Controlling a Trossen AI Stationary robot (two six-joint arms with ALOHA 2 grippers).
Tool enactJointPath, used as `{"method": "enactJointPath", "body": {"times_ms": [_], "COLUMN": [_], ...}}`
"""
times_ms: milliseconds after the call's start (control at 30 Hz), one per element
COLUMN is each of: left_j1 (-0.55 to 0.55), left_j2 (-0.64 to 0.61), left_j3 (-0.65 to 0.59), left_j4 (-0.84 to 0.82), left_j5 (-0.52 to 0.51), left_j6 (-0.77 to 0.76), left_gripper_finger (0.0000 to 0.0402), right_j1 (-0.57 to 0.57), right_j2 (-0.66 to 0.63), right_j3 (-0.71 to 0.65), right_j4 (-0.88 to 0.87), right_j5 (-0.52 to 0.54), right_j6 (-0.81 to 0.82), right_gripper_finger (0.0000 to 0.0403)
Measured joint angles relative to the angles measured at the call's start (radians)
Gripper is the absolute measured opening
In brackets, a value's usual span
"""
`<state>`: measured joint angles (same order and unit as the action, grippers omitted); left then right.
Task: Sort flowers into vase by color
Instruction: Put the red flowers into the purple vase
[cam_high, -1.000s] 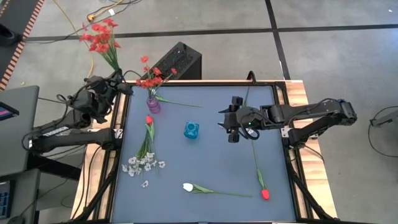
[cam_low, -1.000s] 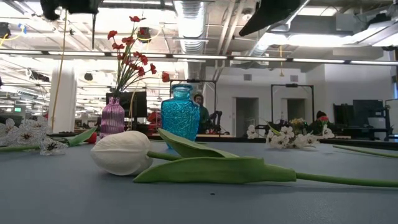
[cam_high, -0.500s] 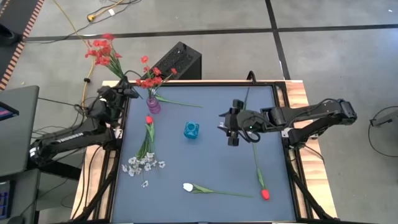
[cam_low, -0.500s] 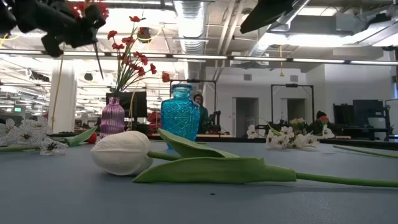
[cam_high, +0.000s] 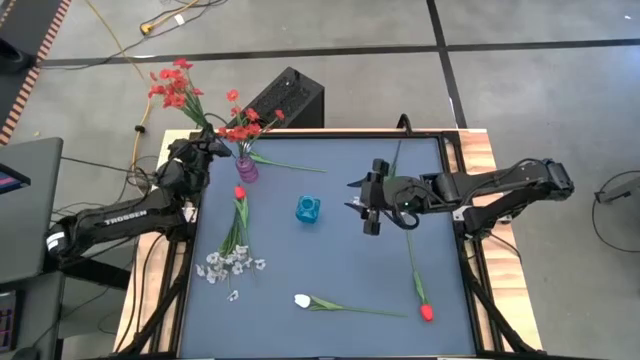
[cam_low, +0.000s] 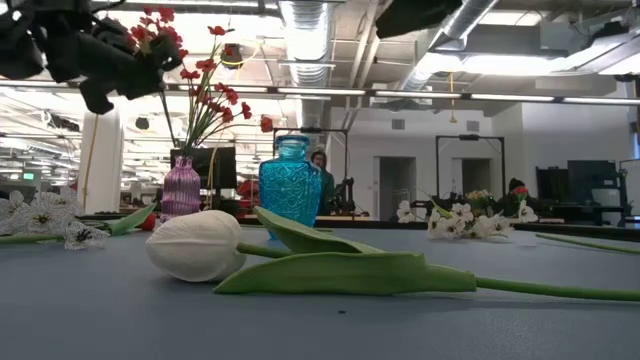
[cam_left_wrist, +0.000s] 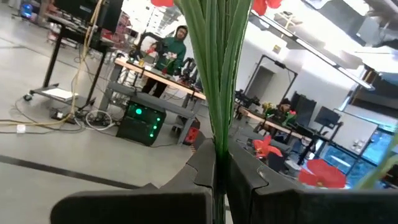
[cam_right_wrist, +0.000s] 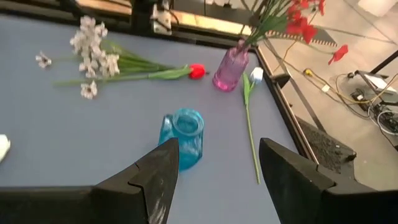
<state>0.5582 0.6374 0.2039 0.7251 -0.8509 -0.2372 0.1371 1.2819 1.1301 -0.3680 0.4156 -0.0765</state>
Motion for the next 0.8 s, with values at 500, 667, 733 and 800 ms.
{"method": "enactJointPath", "body": {"times_ms": [500, 667, 733, 800], "left_j1": [0.033, 0.033, 0.033, 0.032], "left_j2": [0.164, 0.163, 0.163, 0.163], "left_j3": [0.0, 0.0, 0.0, 0.0], "left_j4": [0.142, 0.142, 0.138, 0.123], "left_j5": [0.044, 0.045, 0.08, 0.127], "left_j6": [0.043, 0.083, 0.083, 0.067], "left_gripper_finger": [0.0, 0.0, 0.0, 0.0], "right_j1": [0.003, 0.003, 0.003, 0.003], "right_j2": [0.0, 0.0, 0.0, 0.0], "right_j3": [0.0, 0.0, 0.0, 0.0], "right_j4": [0.009, 0.007, 0.007, 0.007], "right_j5": [-0.025, -0.025, -0.025, -0.025], "right_j6": [0.0, -0.002, -0.002, -0.002], "right_gripper_finger": [0.0249, 0.0249, 0.0249, 0.0249]}}
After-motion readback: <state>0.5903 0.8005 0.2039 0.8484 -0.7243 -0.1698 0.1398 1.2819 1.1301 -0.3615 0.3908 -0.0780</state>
